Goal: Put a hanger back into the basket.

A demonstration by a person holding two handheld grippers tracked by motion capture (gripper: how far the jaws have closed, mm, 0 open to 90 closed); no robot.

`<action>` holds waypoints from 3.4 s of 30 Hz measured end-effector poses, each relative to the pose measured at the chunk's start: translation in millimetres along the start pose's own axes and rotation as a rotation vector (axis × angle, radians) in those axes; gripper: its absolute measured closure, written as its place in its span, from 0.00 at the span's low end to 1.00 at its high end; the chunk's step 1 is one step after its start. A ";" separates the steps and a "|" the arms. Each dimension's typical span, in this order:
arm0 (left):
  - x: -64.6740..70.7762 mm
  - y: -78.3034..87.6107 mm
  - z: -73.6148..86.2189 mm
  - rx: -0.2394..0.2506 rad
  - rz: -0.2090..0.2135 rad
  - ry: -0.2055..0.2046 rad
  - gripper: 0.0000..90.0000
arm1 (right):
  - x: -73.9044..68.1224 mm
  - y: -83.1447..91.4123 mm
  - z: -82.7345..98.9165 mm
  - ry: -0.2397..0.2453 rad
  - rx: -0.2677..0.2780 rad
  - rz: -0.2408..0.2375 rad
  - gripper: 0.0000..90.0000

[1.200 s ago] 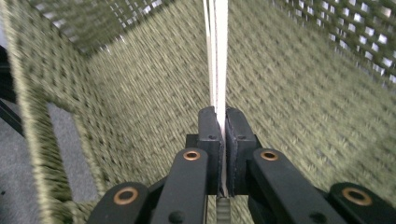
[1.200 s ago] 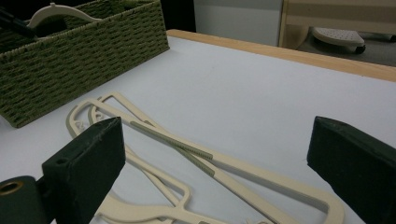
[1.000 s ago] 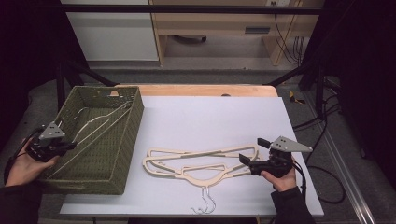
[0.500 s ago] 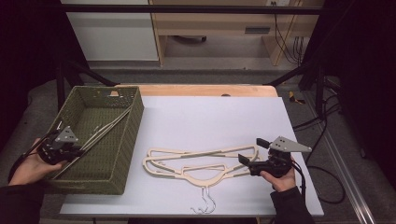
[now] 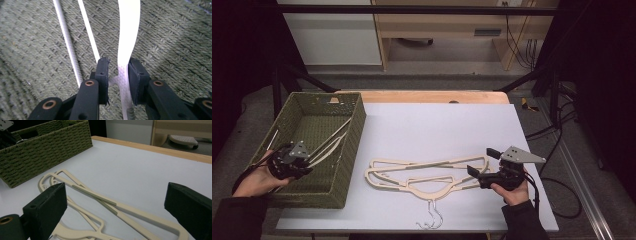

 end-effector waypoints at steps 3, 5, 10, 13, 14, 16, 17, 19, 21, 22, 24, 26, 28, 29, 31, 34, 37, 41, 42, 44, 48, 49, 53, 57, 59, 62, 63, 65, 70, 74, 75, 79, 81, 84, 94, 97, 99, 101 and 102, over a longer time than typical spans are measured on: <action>-0.1 -0.8 -0.8 0.003 -0.004 0.007 0.80 | 0.0 0.1 0.0 0.001 0.001 -0.001 0.06; 0.0 0.9 -1.3 0.011 -0.004 0.010 0.76 | -0.1 0.1 0.0 0.001 0.000 -0.001 0.06; -0.8 22.8 -5.4 0.101 -0.052 0.037 0.60 | -0.4 0.2 0.1 0.005 -0.003 -0.008 0.06; 1.3 39.0 -11.3 0.207 -0.085 0.078 0.46 | -1.9 -0.3 -0.3 0.006 -0.002 -0.009 0.06; 2.3 43.6 -13.8 0.239 -0.084 0.095 0.43 | -3.0 -0.7 -0.5 0.002 0.000 -0.010 0.06; 4.4 52.1 -19.1 0.293 -0.073 0.114 0.36 | -4.3 -1.1 -0.8 0.006 -0.002 -0.014 0.06; 6.7 55.3 -22.4 0.326 -0.058 0.141 0.34 | -5.0 -1.3 -1.0 0.007 0.000 -0.016 0.06; 11.3 60.3 -29.4 0.401 -0.045 0.170 0.28 | -6.0 -1.6 -1.2 0.008 0.001 -0.019 0.06; 19.0 66.8 -39.5 0.472 -0.032 0.178 0.25 | -6.4 -1.4 -1.3 0.009 0.001 -0.022 0.06; 21.2 68.8 -42.2 0.480 -0.035 0.173 0.20 | -6.6 -1.4 -1.3 0.007 0.002 -0.023 0.06; 27.0 72.8 -49.7 0.523 -0.044 0.164 0.17 | -6.5 -1.2 -1.4 0.011 0.005 -0.026 0.05; 36.1 77.2 -57.8 0.568 -0.023 0.186 0.14 | -6.7 -1.0 -1.5 0.007 0.007 -0.025 0.04; 44.6 81.3 -65.9 0.620 -0.009 0.199 0.13 | -6.7 -0.5 -1.9 0.003 0.014 -0.032 0.04; 49.3 82.7 -70.1 0.641 -0.002 0.203 0.12 | -6.9 -0.3 -2.0 0.002 0.015 -0.036 0.04; 60.1 83.5 -79.1 0.669 0.007 0.202 0.11 | -7.4 -0.3 -2.0 0.005 0.012 -0.043 0.03; 78.4 80.5 -92.9 0.709 0.032 0.189 0.10 | -8.7 -1.3 -1.7 0.013 0.006 -0.053 0.02; 97.3 75.6 -107.2 0.755 0.050 0.180 0.10 | -11.2 -3.6 -1.1 0.018 -0.005 -0.049 0.02; 117.0 67.4 -121.7 0.810 0.086 0.188 0.10 | -14.9 -7.0 -1.0 0.025 -0.023 -0.032 0.06; 119.9 65.4 -123.6 0.809 0.087 0.184 0.10 | -16.7 -8.6 -1.2 0.031 -0.026 -0.021 0.07; 128.0 59.3 -128.0 0.808 0.092 0.175 0.10 | -19.5 -10.5 -1.4 0.029 -0.029 -0.031 0.07; 137.4 47.1 -131.1 0.814 0.111 0.195 0.10 | -28.2 -15.6 -1.4 0.031 -0.039 -0.061 0.07; 139.0 43.5 -131.3 0.809 0.117 0.199 0.10 | -29.5 -16.9 -1.2 0.043 -0.045 -0.064 0.08; 144.5 29.3 -130.2 0.794 0.127 0.214 0.10 | -42.0 -27.7 1.5 0.042 -0.058 -0.096 0.08; 145.6 21.8 -128.2 0.781 0.126 0.221 0.10 | -56.3 -41.5 7.9 0.072 -0.078 -0.115 0.11; 145.1 18.0 -127.9 0.775 0.125 0.227 0.10 | -63.7 -48.0 11.1 0.087 -0.089 -0.114 0.13; 144.8 15.3 -127.0 0.769 0.128 0.223 0.10 | -74.9 -57.7 15.9 0.091 -0.125 -0.139 0.13; 144.8 15.3 -127.0 0.769 0.128 0.223 0.10 | -74.9 -57.7 15.9 0.091 -0.125 -0.139 0.13; 144.0 13.1 -126.0 0.768 0.131 0.229 0.10 | -84.2 -66.9 21.4 0.112 -0.171 -0.150 0.16; 144.6 10.3 -125.6 0.762 0.129 0.225 0.10 | -94.8 -81.9 31.7 0.130 -0.246 -0.183 0.21; 145.3 9.4 -125.3 0.759 0.136 0.228 0.09 | -100.5 -93.8 40.4 0.143 -0.307 -0.212 0.27; 145.3 9.4 -125.3 0.759 0.136 0.228 0.10 | -101.8 -96.4 42.5 0.154 -0.324 -0.216 0.29; 146.7 8.6 -126.5 0.753 0.134 0.218 0.09 | -106.3 -103.8 48.4 0.179 -0.369 -0.237 0.38; 147.4 7.7 -126.8 0.749 0.132 0.215 0.09 | -109.0 -109.3 52.5 0.196 -0.398 -0.244 0.44; 149.1 7.0 -128.1 0.744 0.139 0.209 0.09 | -110.4 -116.4 57.7 0.194 -0.444 -0.262 0.53; 151.8 1.8 -130.7 0.727 0.156 0.192 0.09 | -109.1 -122.5 63.6 0.260 -0.488 -0.266 0.76; 153.4 -0.7 -132.1 0.718 0.162 0.182 0.09 | -107.2 -123.1 63.0 0.248 -0.494 -0.281 0.79; 154.4 -2.8 -132.9 0.708 0.169 0.169 0.10 | -105.9 -123.3 62.3 0.244 -0.501 -0.298 0.80; 156.2 -5.7 -134.3 0.698 0.176 0.155 0.10 | -104.2 -123.8 61.5 0.235 -0.503 -0.312 0.81; 157.5 -7.5 -135.1 0.687 0.181 0.145 0.10 | -103.3 -123.7 61.2 0.224 -0.507 -0.321 0.81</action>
Point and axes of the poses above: each handheld gripper's, and its own axes: y roughly backward along the jaws, z roughly out of its underside, x roughly to its right, the point moved 2 cm from there along -y, roughly forward along the jaws, and after that the axes turned 3 degrees about x, right-handed, at the moved point
